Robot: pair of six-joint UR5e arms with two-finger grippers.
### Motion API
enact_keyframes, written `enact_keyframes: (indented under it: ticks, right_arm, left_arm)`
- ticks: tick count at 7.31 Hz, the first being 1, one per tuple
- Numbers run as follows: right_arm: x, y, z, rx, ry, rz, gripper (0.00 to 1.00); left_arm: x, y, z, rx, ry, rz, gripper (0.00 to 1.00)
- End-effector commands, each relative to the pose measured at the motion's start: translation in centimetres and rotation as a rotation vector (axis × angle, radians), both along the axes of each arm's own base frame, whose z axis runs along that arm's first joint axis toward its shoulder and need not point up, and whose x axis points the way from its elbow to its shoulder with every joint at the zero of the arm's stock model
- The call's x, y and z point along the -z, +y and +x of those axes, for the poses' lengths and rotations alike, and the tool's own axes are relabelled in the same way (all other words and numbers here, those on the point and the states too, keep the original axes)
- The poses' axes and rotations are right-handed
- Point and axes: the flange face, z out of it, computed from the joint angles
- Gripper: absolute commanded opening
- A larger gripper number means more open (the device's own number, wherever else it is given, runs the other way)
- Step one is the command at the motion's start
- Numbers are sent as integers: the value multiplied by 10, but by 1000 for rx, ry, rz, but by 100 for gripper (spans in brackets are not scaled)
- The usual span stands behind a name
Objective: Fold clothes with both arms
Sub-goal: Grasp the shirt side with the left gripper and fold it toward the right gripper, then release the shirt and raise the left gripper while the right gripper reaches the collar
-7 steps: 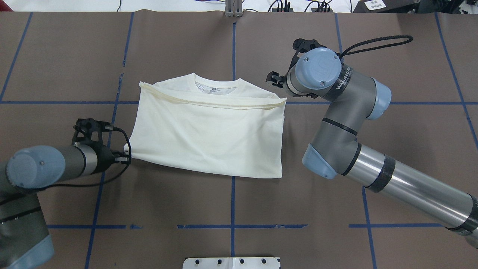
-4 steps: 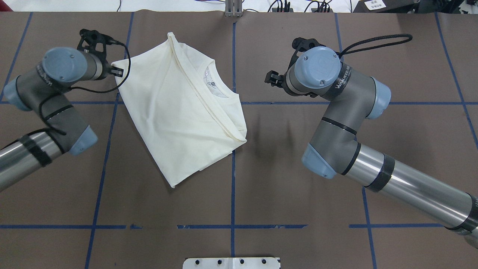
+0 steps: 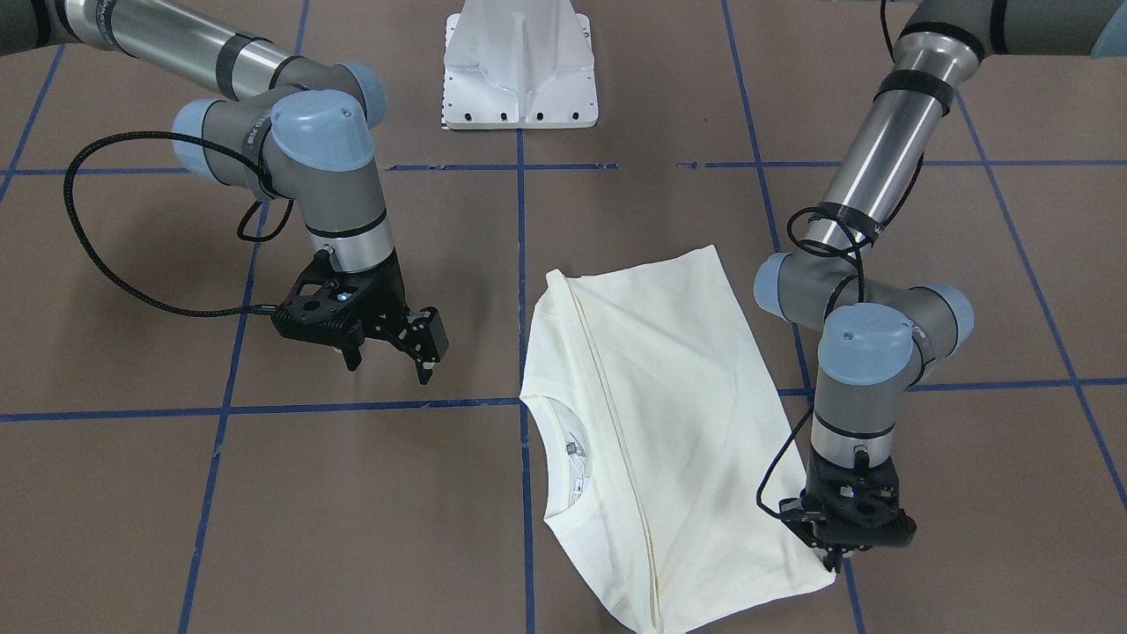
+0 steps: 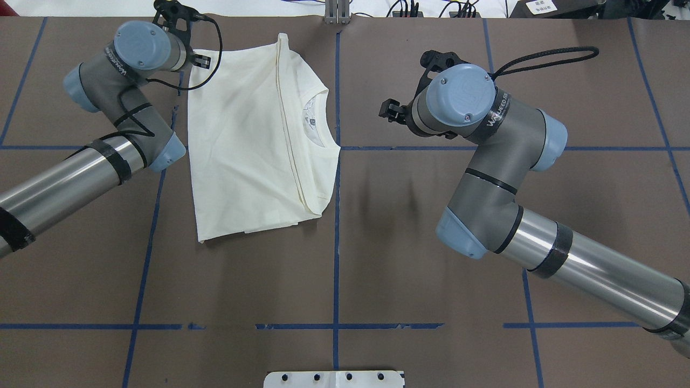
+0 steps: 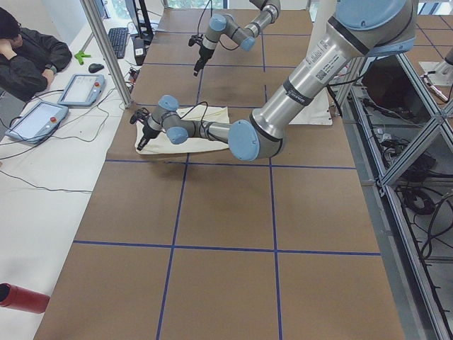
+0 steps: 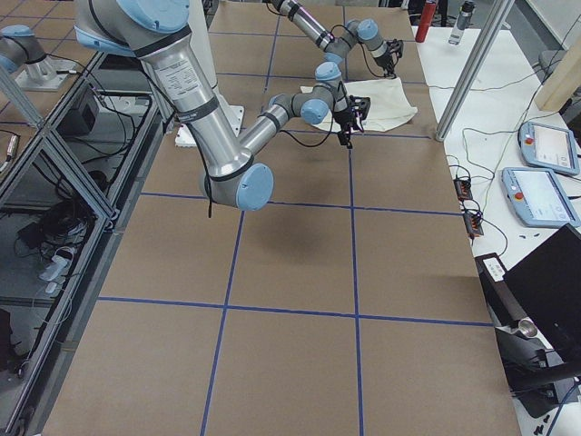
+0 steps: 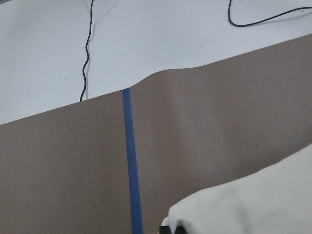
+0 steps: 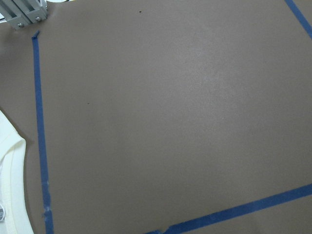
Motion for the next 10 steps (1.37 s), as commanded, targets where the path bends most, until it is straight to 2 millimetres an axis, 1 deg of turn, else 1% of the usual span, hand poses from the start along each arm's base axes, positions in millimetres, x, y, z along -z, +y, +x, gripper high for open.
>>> enact_keyframes:
  ticks: [1, 2, 3, 4, 5, 6, 7, 8, 9, 10]
  right_arm:
    - [6, 3, -6, 5, -5, 1, 100]
    - [15, 1, -8, 6, -11, 8, 100]
    - [28, 4, -30, 15, -15, 10, 100]
    - [40, -4, -61, -4, -19, -38, 100]
    - [52, -17, -96, -22, 2, -68, 97]
    - [68, -23, -123, -51, 18, -74, 92]
    - [76, -22, -145, -57, 41, -69, 84]
    - [87, -17, -167, -48, 57, -67, 81]
    - [88, -9, -181, -55, 63, -72, 73]
    - [83, -3, -190, -60, 80, -63, 72]
  left_arm:
    - [1, -7, -15, 12, 4, 4, 99]
    - [9, -1, -20, 4, 27, 21, 100]
    - [10, 7, -31, -55, 67, 16, 100]
    - [7, 21, -54, -132, 82, 47, 100]
    - [1, 38, -75, -178, 105, 60, 100]
    - [0, 44, -97, -217, 130, 64, 100]
    - [-13, 47, -119, -288, 133, 70, 100]
    - [-27, 56, -131, -309, 140, 95, 100]
    - [-37, 63, -135, -309, 151, 112, 100]
    - [-38, 63, -135, -309, 150, 110, 100]
